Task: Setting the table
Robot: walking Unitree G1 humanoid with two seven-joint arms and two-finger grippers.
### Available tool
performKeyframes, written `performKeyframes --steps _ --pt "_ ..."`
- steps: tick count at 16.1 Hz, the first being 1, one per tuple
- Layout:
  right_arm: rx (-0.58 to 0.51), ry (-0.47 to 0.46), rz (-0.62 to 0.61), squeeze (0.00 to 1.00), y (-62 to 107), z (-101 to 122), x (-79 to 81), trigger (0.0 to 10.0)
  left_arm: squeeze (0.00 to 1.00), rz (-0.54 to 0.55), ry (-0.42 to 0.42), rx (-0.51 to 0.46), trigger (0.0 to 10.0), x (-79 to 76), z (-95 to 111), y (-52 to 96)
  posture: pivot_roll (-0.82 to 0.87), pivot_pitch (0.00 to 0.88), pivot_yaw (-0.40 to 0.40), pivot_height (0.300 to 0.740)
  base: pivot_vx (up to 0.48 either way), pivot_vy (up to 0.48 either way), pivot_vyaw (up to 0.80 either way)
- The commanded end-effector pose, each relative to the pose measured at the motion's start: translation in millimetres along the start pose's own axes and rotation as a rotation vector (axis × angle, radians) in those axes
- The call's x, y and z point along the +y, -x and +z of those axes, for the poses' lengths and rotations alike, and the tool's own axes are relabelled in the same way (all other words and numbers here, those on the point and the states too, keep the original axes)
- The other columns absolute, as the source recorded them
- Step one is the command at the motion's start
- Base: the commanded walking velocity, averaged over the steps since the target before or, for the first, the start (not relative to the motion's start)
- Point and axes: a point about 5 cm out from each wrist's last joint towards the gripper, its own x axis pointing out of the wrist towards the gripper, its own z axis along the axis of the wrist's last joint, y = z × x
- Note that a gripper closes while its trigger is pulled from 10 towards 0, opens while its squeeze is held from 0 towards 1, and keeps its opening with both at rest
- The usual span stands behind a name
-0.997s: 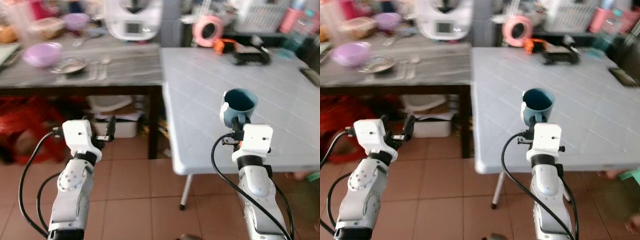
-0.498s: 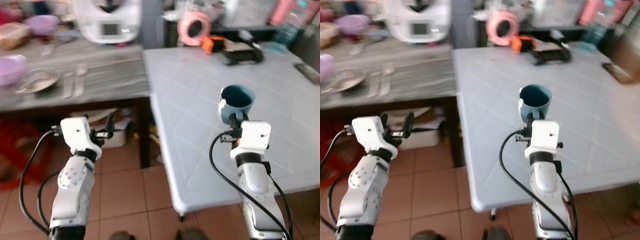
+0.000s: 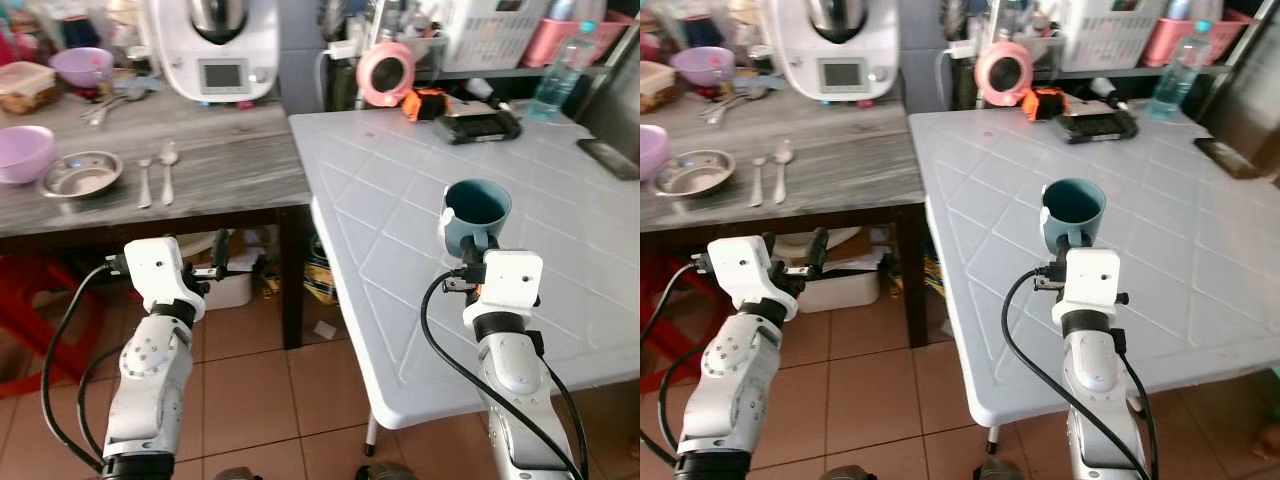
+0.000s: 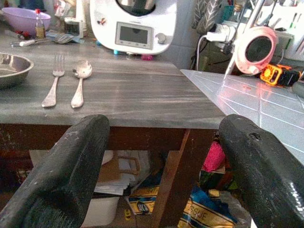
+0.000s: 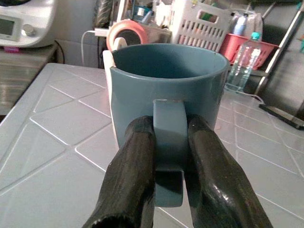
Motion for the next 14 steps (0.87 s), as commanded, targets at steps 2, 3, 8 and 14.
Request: performKeyframes --steps 2,3,8,14 --pt "-0.025 0.005 -0.006 0.0 -3.4 5.1 -3.7 10.0 0.0 -0.012 -0.002 0.009 10.0 -4.1 -0.3 -1.0 -0.01 0.0 -0.007 0.74 0.0 0.292 0.0" --pt "-0.024 0.001 -0.004 0.0 -4.3 4.6 -2.4 10.0 0.0 -0.021 0.002 0.011 10.0 -3.7 -0.4 -1.7 -0.01 0.0 -0.006 0.74 0.0 0.48 0.0" --pt "-0.031 0.002 0.024 0.0 -9.2 6.6 -1.1 10.0 0.0 -0.027 0.001 0.001 10.0 -7.3 2.3 -3.3 0.0 0.0 -0.03 0.74 0.0 0.48 0.0" --pt "-0.043 0.024 0.046 0.0 -15.5 10.4 -5.7 10.0 0.0 -0.04 0.012 0.01 10.0 -15.7 -2.6 -0.7 -0.02 0.0 -0.051 0.74 0.0 0.48 0.0"
